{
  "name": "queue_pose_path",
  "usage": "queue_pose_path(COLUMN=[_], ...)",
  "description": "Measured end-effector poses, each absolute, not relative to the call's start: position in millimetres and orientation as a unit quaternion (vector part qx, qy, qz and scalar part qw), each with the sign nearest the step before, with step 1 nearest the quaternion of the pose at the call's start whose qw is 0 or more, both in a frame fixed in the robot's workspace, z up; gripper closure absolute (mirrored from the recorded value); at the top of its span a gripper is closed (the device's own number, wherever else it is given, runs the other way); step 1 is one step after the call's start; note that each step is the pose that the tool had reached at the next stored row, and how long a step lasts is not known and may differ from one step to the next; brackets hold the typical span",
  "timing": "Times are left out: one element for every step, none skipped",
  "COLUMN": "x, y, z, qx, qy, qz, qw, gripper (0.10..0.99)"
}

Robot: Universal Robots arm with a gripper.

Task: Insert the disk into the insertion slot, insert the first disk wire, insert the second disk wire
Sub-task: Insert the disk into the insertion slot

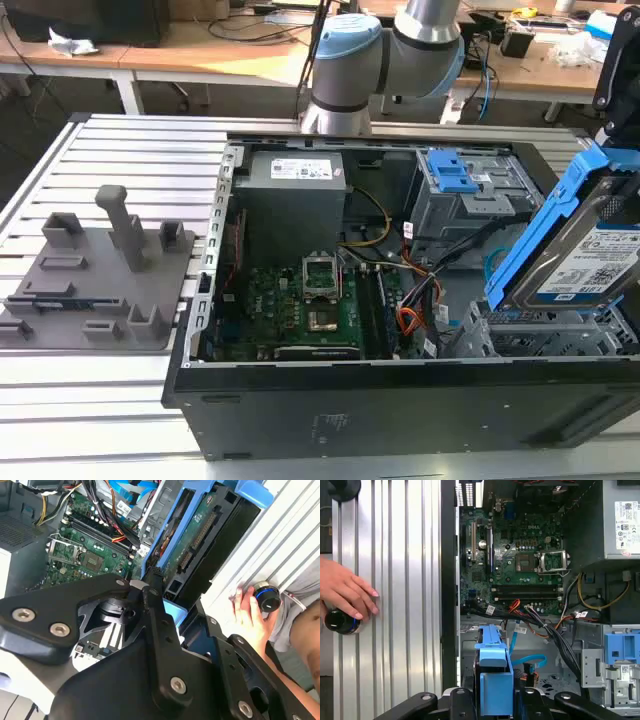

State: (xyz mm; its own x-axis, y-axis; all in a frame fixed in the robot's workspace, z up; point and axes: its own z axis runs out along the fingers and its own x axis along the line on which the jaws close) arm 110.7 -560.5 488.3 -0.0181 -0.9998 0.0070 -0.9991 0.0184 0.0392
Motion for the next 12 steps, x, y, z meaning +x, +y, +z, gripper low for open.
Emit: queue_pose_path(x=[110.7,110.7,110.7,110.7,110.7,110.7,110.7,110.7,110.8,110.7,110.7,110.7], y=[-560.5,-560.5,-560.4,-560.4,-560.4,-560.4,-560.4,-560.4,-560.4,-560.4,-560.4,-560.4], z=[488.3,488.3,488.3,488.3,488.3,488.3,488.3,488.3,488.3,488.3,488.3,488.3], qx=[0.7,0.7,0.7,0.7,0.7,0.7,0.7,0.7,0.7,0.7,0.701,0.701], qy=[-0.713,-0.713,-0.713,-0.713,-0.713,-0.713,-0.713,-0.713,-0.713,-0.713,-0.713,-0.713], qz=[-0.012,-0.011,-0.011,-0.011,-0.011,-0.011,-0.011,-0.011,-0.011,-0.011,-0.011,-0.011], qw=[0.016,0.016,0.016,0.016,0.016,0.016,0.016,0.016,0.016,0.016,0.016,0.016], gripper=[0.722,0.722,0.722,0.722,0.722,0.722,0.722,0.722,0.722,0.722,0.722,0.722])
